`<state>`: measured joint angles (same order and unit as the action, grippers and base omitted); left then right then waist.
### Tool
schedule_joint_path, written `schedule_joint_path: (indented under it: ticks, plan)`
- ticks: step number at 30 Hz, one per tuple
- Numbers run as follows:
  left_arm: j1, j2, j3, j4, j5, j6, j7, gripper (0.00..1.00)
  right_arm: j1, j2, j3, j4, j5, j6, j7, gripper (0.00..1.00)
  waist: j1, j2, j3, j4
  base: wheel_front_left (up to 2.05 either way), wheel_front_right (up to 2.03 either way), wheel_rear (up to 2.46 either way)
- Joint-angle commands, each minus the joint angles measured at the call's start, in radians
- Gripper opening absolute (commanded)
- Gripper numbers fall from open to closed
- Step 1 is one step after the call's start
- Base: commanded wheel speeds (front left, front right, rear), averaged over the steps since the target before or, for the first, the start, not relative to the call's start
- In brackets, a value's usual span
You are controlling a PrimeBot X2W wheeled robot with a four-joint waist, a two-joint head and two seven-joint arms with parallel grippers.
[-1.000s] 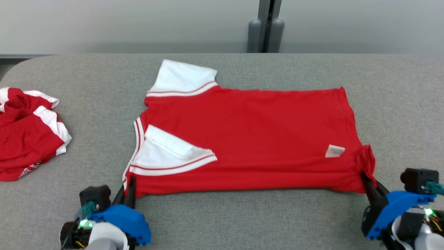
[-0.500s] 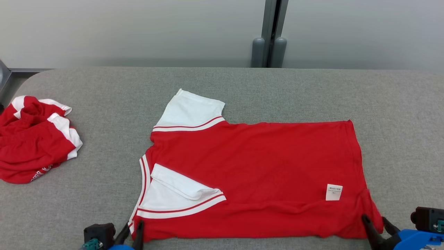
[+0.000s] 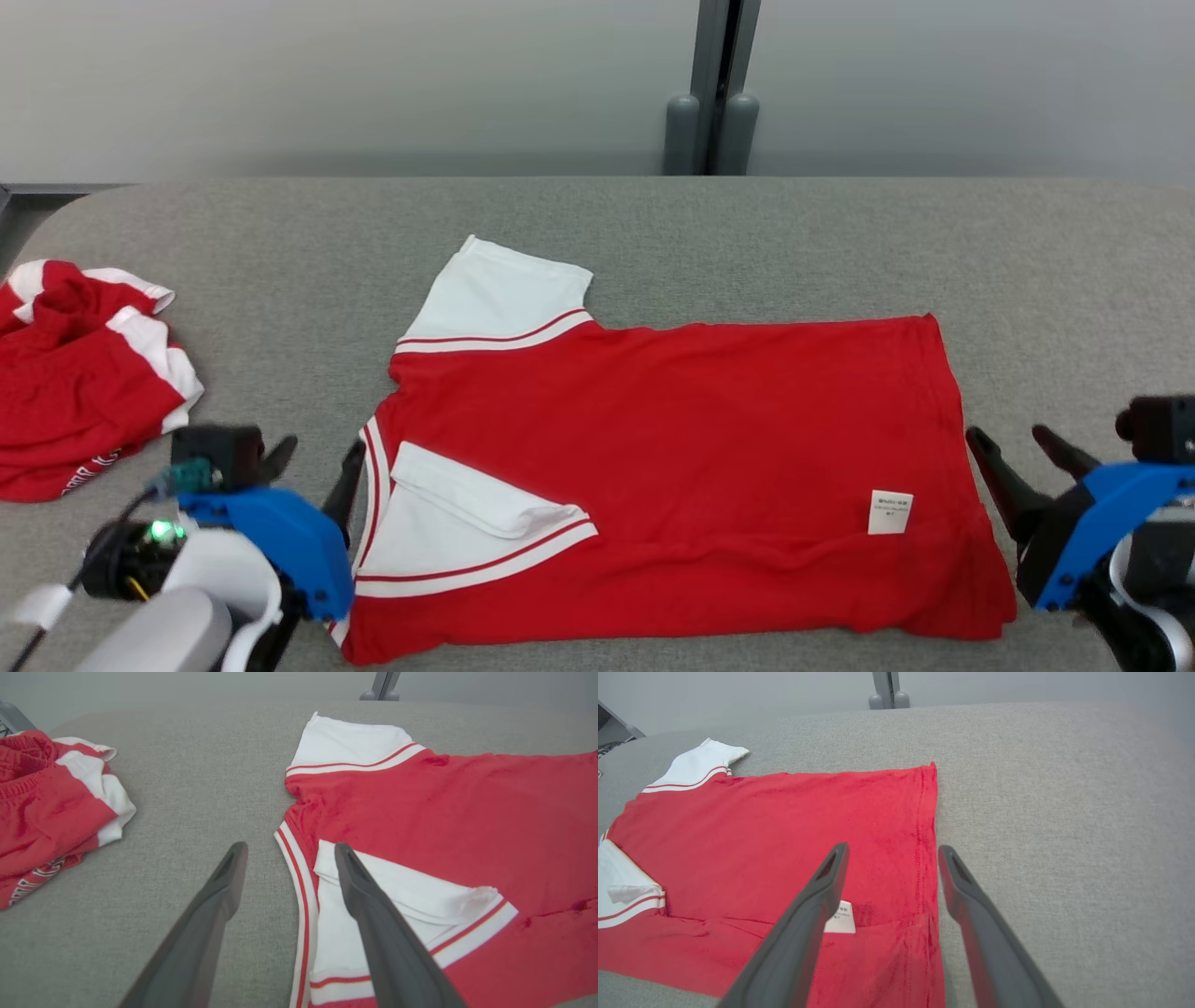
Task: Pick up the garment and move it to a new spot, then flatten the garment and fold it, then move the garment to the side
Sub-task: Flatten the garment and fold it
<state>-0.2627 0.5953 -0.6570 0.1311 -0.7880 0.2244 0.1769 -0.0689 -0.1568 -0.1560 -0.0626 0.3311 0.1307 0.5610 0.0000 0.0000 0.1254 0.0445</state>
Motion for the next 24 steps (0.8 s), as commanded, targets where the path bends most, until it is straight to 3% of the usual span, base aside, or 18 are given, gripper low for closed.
schedule_joint_path:
  ticks: [1, 8, 15, 24]
  plan:
    - [-0.039, 0.002, 0.010, 0.003, -0.008, -0.008, 0.012, 1.00, -0.028, -0.019, 0.011, -0.002, 0.000, 0.000, 0.014, 1.00, 0.0000, 0.0000, 0.006, -0.005, 0.00, 0.00, 0.00]
    - [-0.286, 0.022, 0.067, 0.090, -0.073, -0.091, 0.152, 1.00, -0.314, -0.065, 0.147, 0.086, 0.044, 0.000, 0.143, 1.00, 0.0000, 0.0000, 0.111, -0.090, 0.00, 0.00, 0.00]
    - [-0.490, 0.040, 0.091, 0.185, -0.117, -0.150, 0.287, 1.00, -0.576, -0.053, 0.255, 0.237, 0.064, 0.000, 0.162, 1.00, 0.0000, 0.0000, 0.247, -0.166, 0.00, 0.00, 0.00]
    - [-0.644, 0.096, 0.087, 0.220, -0.086, -0.159, 0.394, 1.00, -0.752, -0.063, 0.355, 0.340, 0.100, 0.000, 0.092, 1.00, 0.0000, 0.0000, 0.390, -0.236, 0.00, 0.00, 0.00]
